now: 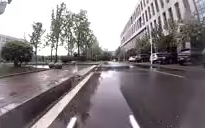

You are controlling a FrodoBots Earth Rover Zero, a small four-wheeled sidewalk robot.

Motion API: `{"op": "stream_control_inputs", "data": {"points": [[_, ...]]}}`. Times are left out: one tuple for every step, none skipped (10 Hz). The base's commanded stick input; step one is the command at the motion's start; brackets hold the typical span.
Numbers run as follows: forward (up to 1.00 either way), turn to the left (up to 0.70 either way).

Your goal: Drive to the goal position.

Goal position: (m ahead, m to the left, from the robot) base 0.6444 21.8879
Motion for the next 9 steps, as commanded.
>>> {"op": "stream_control_inputs", "data": {"points": [[0.70, 0.00], [0.70, 0.00], [0.70, 0.00], [0.70, 0.00], [0.70, 0.00], [0.70, 0.00], [0.70, 0.00], [0.70, 0.00], [0.70, 0.00]]}}
